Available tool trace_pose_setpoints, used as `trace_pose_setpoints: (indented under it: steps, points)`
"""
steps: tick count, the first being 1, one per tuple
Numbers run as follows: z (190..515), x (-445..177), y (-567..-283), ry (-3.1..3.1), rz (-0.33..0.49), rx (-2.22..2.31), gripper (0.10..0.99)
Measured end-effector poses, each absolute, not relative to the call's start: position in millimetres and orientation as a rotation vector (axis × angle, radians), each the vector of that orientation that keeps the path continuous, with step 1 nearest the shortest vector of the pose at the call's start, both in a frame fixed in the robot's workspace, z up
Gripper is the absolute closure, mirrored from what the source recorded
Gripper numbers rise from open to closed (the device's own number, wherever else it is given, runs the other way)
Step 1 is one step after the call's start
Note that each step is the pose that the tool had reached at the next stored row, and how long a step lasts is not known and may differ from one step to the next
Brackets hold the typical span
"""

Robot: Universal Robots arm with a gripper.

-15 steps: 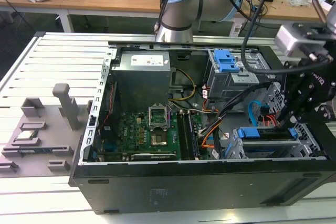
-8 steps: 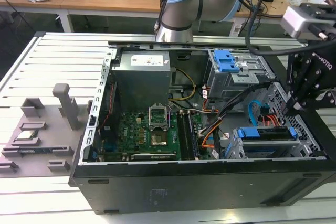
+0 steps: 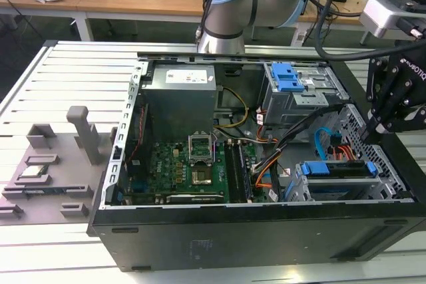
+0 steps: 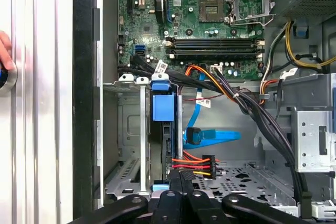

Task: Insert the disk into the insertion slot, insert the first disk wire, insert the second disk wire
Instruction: 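Insert the second disk wire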

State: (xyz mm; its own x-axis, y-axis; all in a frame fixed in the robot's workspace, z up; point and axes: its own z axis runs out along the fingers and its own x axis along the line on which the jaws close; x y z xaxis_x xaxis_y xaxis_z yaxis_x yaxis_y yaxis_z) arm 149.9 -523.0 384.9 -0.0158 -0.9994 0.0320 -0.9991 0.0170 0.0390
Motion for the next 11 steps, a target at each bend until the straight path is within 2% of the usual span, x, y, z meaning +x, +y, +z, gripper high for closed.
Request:
trace_pose_setpoints:
  steps: [4, 7, 11]
  points:
    - [384.9, 149.9, -522.9, -2.204, -0.009, 2.168, 0.98]
    - [384.9, 149.9, -523.0, -2.204, -0.01, 2.169, 0.784]
    - [384.9, 149.4, -521.5, -2.204, -0.01, 2.168, 0.784]
